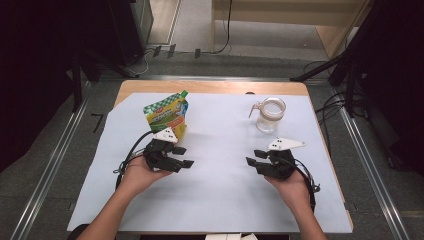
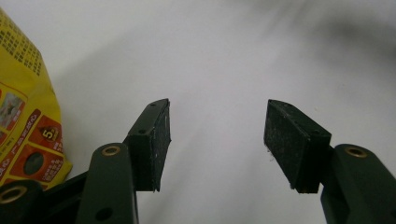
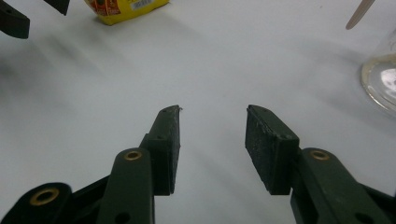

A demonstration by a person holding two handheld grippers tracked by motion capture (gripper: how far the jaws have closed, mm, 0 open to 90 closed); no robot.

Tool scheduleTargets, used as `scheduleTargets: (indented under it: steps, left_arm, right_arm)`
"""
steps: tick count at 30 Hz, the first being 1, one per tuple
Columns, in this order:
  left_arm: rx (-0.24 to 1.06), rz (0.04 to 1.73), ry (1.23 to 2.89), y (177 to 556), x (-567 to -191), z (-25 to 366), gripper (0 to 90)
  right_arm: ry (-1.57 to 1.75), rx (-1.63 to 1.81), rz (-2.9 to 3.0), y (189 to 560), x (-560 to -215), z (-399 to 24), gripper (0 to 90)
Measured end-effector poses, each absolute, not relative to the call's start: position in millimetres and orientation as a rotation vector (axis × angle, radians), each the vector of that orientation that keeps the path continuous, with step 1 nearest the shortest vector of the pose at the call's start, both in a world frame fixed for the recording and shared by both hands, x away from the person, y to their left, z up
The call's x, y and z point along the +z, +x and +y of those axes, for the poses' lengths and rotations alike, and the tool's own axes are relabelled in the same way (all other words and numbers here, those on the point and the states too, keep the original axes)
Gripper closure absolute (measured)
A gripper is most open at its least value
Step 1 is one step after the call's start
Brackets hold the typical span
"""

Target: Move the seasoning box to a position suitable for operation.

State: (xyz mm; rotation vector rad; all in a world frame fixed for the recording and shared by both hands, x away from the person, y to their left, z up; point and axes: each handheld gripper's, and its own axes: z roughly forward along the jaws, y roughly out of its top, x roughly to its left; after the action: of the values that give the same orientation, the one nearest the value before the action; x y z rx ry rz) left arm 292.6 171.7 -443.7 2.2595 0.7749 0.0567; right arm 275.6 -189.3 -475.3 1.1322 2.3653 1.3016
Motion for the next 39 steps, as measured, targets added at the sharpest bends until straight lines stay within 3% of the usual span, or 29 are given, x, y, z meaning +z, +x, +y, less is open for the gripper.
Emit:
scheduleTargets:
  steps: [6, 9, 17, 39]
  left_arm:
    - [0.058, 0.759, 2.266, 294, -444, 168, 41.3]
    - [0.062, 0.750, 2.264, 294, -444, 166, 41.2]
    - [0.049, 0.742, 2.258, 295, -444, 163, 41.1]
    - [0.060, 0.749, 2.255, 296, -442, 165, 41.1]
  right_arm:
    - [1.161, 1.294, 2.357, 275, -476, -194, 55.5]
    - [1.156, 1.284, 2.324, 273, -475, -197, 49.5]
    - [1.190, 1.277, 2.283, 275, -474, -205, 46.3]
    - [1.353, 1.228, 2.145, 324, -478, -234, 43.9]
